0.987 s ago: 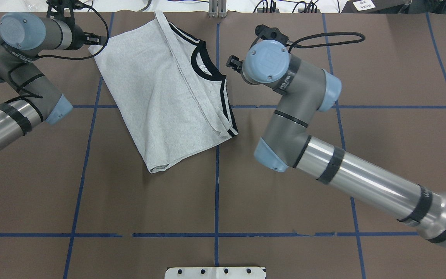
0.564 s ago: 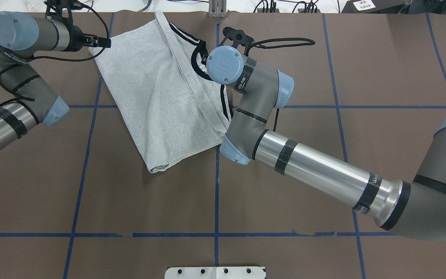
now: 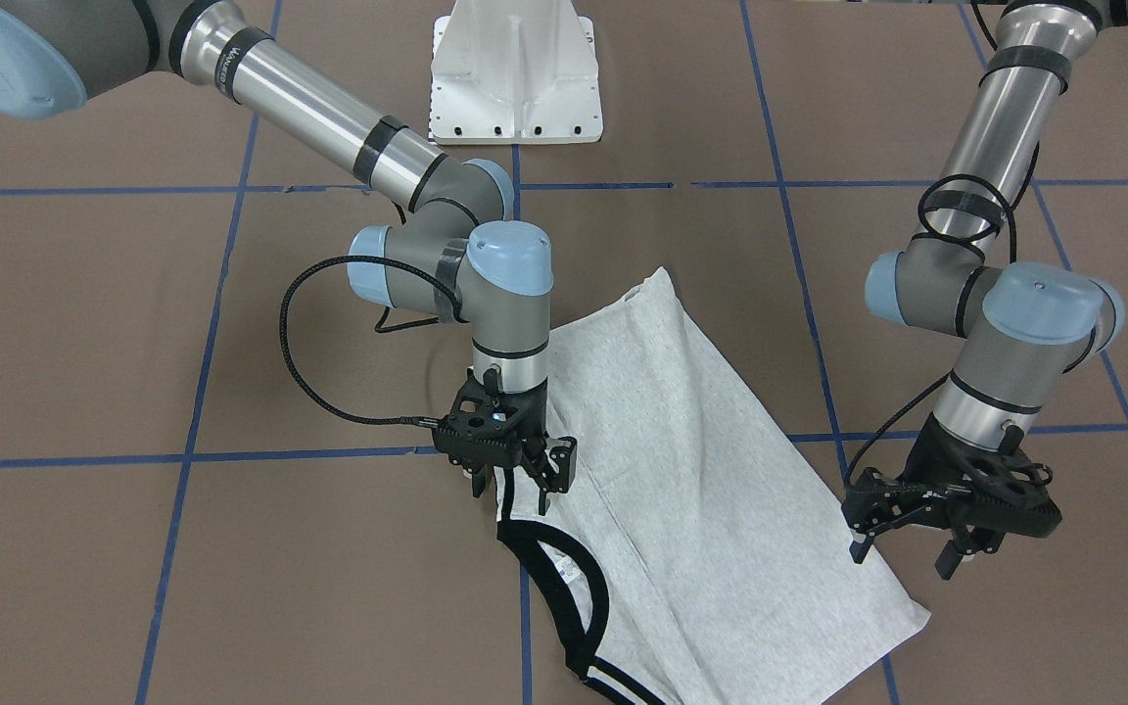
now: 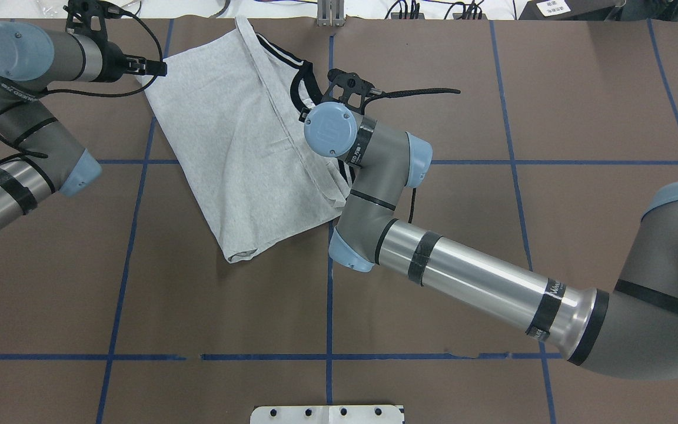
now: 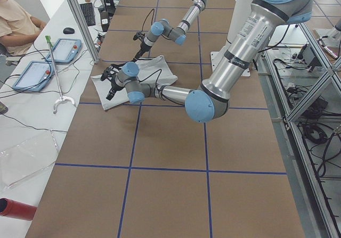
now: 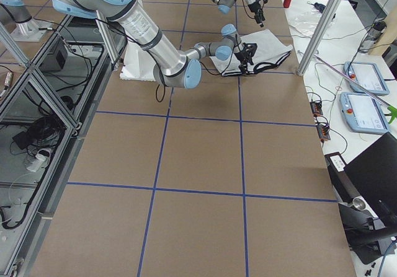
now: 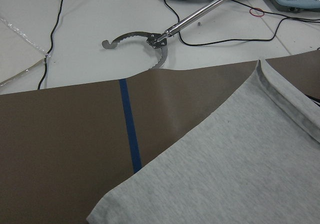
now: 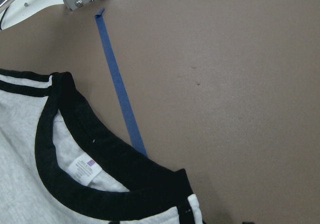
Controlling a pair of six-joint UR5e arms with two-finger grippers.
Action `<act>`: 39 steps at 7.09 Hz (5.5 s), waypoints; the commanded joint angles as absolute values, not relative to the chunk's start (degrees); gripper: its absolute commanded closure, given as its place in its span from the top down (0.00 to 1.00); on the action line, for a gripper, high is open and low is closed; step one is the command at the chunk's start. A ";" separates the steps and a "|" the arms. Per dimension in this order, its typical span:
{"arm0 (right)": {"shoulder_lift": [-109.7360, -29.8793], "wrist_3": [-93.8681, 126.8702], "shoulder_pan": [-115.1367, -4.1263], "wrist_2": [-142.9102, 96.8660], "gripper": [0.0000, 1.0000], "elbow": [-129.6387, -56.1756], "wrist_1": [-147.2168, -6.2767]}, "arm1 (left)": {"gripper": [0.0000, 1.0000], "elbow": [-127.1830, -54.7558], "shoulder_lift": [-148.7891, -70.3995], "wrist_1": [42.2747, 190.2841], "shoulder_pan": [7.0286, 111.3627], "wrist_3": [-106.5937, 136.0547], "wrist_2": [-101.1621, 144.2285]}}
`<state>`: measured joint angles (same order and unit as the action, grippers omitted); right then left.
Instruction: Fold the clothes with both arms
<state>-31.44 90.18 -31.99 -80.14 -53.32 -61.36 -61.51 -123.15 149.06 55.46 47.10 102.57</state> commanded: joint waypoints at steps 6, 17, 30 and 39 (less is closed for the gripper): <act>-33.03 90.44 -30.68 -80.07 0.00 -56.31 -62.57 | 1.00 -61.52 -123.05 149.32 54.93 48.07 102.57; -58.74 86.70 -22.40 -76.62 1.00 -97.83 -79.51 | 1.00 -64.69 -121.11 149.41 54.49 48.16 102.74; -30.50 70.58 -31.38 -86.04 1.00 -61.79 -91.49 | 1.00 -65.13 -121.03 149.41 53.70 48.16 102.74; -29.88 56.11 -33.12 -85.60 1.00 -60.37 -99.20 | 1.00 -64.95 -121.03 149.41 53.18 48.25 102.74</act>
